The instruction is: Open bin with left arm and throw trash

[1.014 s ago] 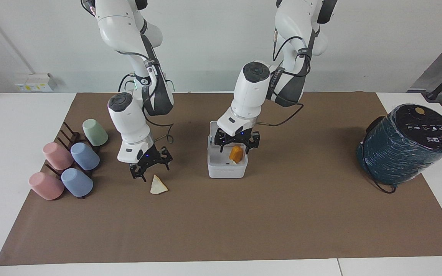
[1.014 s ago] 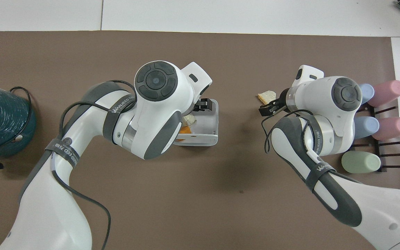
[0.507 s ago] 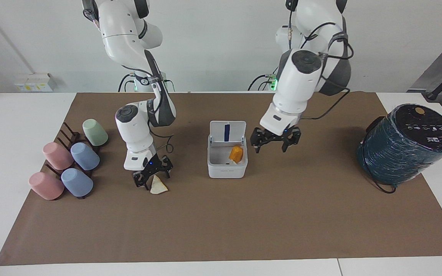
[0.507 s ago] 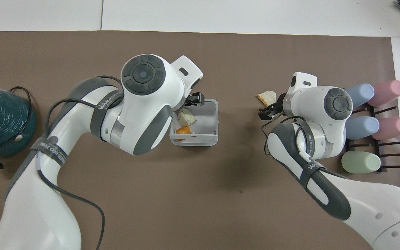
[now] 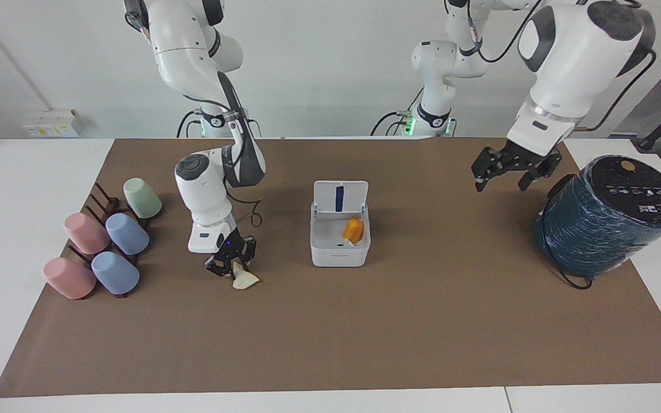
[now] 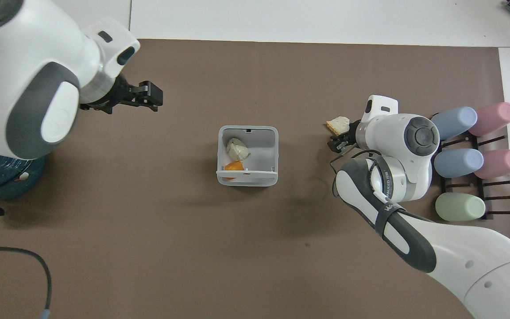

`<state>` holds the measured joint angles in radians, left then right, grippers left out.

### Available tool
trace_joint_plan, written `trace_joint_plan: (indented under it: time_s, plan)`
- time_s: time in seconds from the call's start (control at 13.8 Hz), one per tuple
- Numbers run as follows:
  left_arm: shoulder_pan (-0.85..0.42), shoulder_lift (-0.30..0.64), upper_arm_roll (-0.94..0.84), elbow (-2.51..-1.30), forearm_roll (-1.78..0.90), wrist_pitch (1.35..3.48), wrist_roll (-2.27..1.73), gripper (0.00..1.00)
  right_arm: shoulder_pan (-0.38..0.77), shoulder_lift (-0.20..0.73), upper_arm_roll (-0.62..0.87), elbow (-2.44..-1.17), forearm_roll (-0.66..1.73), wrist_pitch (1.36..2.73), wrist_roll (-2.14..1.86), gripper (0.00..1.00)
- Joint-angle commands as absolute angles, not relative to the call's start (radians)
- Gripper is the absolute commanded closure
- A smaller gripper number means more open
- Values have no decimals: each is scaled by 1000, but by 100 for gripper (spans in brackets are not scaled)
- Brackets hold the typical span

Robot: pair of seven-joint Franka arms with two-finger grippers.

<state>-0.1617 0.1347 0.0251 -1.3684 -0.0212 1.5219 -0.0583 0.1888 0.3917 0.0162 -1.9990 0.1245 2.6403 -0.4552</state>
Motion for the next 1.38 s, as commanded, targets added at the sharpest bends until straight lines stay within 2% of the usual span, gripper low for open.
trace_joint_plan:
  time_s: [0.0,0.22,0.43,0.58,0.72,1.3]
  plan:
    - [-120,48,12,-1471,6,1493,-5,0,184,382,18,-1938,104,2515,-359,100]
    - [-112,11,12,-1543,6,1523,-2,0,186,347,17,-1934,104,2484,-312,100]
    - [-114,-27,12,-1636,6,1621,-3,0,199,276,21,-1907,104,2392,-174,100]
    - [-114,-64,11,-1722,6,1707,-5,0,235,259,23,-1809,106,2254,-82,100]
    - [-114,-66,12,-1726,6,1710,-5,0,265,264,34,-1718,107,2174,24,100]
    - [-114,-66,11,-1724,34,1706,-5,0,463,291,55,-1684,175,2227,238,100]
